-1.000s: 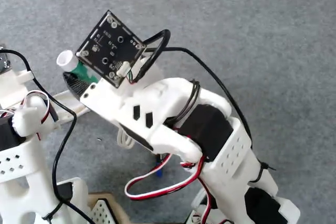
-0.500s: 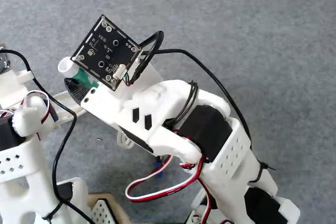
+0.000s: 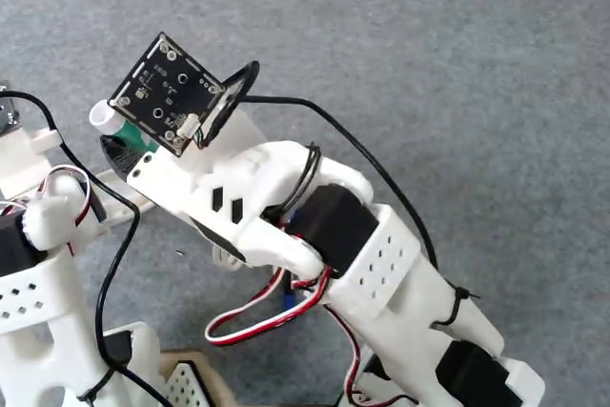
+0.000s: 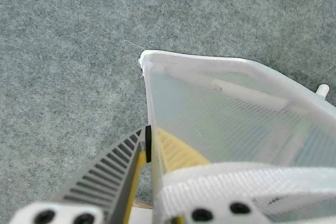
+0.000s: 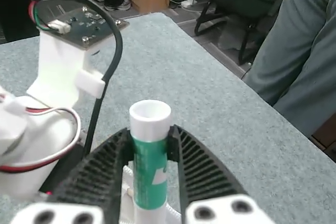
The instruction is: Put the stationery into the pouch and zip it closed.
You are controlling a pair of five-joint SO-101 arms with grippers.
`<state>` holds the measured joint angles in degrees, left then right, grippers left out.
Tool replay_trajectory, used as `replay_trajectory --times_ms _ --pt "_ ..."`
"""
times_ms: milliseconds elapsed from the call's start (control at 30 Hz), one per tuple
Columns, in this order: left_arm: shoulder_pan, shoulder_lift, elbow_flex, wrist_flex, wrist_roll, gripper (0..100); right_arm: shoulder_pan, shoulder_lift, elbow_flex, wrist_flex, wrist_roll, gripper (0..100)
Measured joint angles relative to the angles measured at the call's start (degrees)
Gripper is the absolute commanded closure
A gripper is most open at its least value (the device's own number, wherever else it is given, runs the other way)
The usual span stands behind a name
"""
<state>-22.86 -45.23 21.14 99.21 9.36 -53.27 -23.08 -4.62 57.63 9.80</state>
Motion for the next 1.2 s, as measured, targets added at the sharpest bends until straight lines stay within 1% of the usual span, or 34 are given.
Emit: replay_trajectory --times_ms 267,500,667,733,1067,1133,1200 --pt "-0.09 0.0 0.0 0.0 0.0 97 0.0 0.0 0.26 -0.53 -0.09 98.6" --pt "-0.09 0.0 0.0 0.0 0.0 97 -0.09 0.0 2.46 -4.66 -6.07 98.6" --pt "-1.05 0.0 0.0 0.0 0.0 97 -0.09 0.0 4.31 -4.92 -13.98 98.6" --pt "-1.05 0.0 0.0 0.0 0.0 97 -0.09 0.0 5.1 -5.01 -16.09 98.6" --pt "-1.05 0.0 0.0 0.0 0.0 97 -0.09 0.0 6.95 -5.01 -17.14 98.5" --pt "-1.05 0.0 0.0 0.0 0.0 97 -0.09 0.0 7.38 -5.1 -17.14 96.4" --pt "-1.05 0.0 0.0 0.0 0.0 97 -0.09 0.0 7.38 -5.1 -17.14 91.3"
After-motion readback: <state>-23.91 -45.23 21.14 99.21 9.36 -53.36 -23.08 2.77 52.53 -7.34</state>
